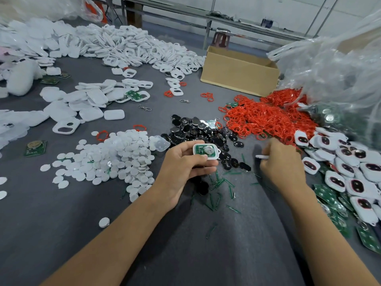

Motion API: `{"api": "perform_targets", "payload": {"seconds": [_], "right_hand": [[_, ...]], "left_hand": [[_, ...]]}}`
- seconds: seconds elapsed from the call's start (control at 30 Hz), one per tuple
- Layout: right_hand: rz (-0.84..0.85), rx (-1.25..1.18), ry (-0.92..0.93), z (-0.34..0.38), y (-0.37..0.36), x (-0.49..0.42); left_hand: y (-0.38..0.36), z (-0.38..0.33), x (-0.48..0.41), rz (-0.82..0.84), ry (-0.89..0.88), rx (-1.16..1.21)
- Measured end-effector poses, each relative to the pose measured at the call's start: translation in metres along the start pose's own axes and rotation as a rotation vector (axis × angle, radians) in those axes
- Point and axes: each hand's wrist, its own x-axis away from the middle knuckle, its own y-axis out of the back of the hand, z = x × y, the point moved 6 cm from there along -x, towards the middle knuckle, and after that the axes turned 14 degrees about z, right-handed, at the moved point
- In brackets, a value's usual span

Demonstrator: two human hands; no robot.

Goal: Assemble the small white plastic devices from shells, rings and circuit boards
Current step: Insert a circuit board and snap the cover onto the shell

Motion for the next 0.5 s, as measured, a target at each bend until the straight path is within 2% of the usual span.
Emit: {"api": "perform_targets", "payload": {"seconds": [0.13, 0.2, 0.33, 0.5], "right_hand": [[0.289, 0.058, 0.064, -0.005, -0.007, -0.009], [0.355, 0.100, 0.085, -0.006, -0.006, -0.010], [0.309, 0.042, 0.070, -0.011, -0.001, -0.010], [0.209, -0.008, 0.093, -0.007, 0.007, -0.012]], "left_hand": [[0.000, 0.000, -0.001, 0.003, -0.001, -0.006], [0.000, -0.001, 0.000, 0.014, -0.005, -0.009], [-0.001, -0.001, -0.002, 0.017, -0.007, 0.004], [0.000, -0.003, -0.002, -0.014, -0.008, 0.161]]}}
